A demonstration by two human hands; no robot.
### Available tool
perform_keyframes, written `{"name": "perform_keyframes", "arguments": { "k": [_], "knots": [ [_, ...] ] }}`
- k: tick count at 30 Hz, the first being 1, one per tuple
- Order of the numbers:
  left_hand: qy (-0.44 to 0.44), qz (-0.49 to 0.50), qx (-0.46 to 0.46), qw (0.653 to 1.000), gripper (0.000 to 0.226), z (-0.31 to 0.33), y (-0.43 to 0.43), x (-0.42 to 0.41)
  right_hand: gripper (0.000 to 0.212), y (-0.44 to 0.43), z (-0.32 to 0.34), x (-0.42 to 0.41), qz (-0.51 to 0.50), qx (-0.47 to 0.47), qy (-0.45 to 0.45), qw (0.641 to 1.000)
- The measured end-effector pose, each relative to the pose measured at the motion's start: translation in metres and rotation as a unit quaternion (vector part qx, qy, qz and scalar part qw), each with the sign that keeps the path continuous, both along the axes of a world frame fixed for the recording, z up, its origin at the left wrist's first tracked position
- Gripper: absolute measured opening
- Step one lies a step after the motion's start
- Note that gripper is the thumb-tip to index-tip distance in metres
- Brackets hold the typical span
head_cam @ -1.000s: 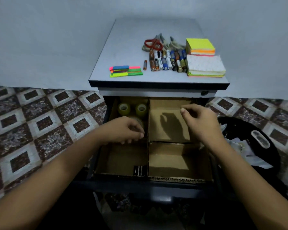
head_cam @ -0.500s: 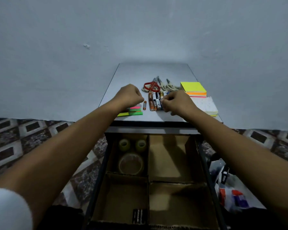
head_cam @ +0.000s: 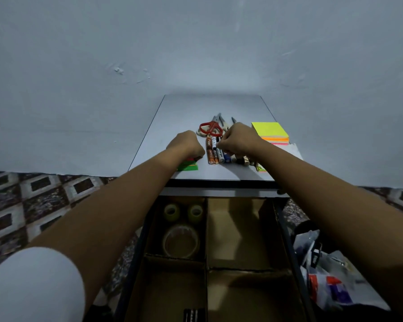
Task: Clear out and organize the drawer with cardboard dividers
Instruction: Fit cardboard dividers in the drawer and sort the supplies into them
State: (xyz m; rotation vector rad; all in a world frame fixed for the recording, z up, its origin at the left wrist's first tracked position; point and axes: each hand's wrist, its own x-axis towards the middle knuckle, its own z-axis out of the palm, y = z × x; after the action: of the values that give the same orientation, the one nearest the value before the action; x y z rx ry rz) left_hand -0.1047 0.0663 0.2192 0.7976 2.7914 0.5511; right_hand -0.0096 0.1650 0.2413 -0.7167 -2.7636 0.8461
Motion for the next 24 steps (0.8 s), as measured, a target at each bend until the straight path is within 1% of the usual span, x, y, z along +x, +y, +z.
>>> {"name": "perform_keyframes", "arguments": {
  "k": [2,5,7,12,16,19,24],
  "knots": [
    [-0.022,0.010,0.022,0.999,0.023,0.004,-0.001,-0.002,0.020,-0.003,0.000,-0.003,0.023,0.030,-0.010,0.999],
    [-0.052,0.031,0.073,0.995,0.031,0.012,-0.006,-0.006,0.018,-0.004,-0.002,-0.011,0.045,0.062,-0.031,0.997],
    [-0.076,0.043,0.097,0.991,0.032,0.016,-0.010,-0.008,0.022,-0.005,-0.002,-0.014,0.052,0.093,-0.042,0.993],
    [-0.102,0.060,0.116,0.986,0.033,0.015,-0.020,-0.014,0.034,-0.010,-0.005,-0.021,0.065,0.155,-0.071,0.983],
    [-0.105,0.063,0.124,0.985,0.034,0.013,-0.022,-0.016,0.046,-0.012,-0.009,-0.030,0.071,0.177,-0.083,0.978],
    [-0.106,0.063,0.127,0.984,0.034,0.013,-0.024,-0.017,0.043,-0.016,-0.011,-0.033,0.071,0.191,-0.089,0.975],
    [-0.108,0.066,0.129,0.984,0.034,0.013,-0.029,-0.017,0.042,-0.018,-0.015,-0.037,0.062,0.161,-0.088,0.981]
  ]
}}
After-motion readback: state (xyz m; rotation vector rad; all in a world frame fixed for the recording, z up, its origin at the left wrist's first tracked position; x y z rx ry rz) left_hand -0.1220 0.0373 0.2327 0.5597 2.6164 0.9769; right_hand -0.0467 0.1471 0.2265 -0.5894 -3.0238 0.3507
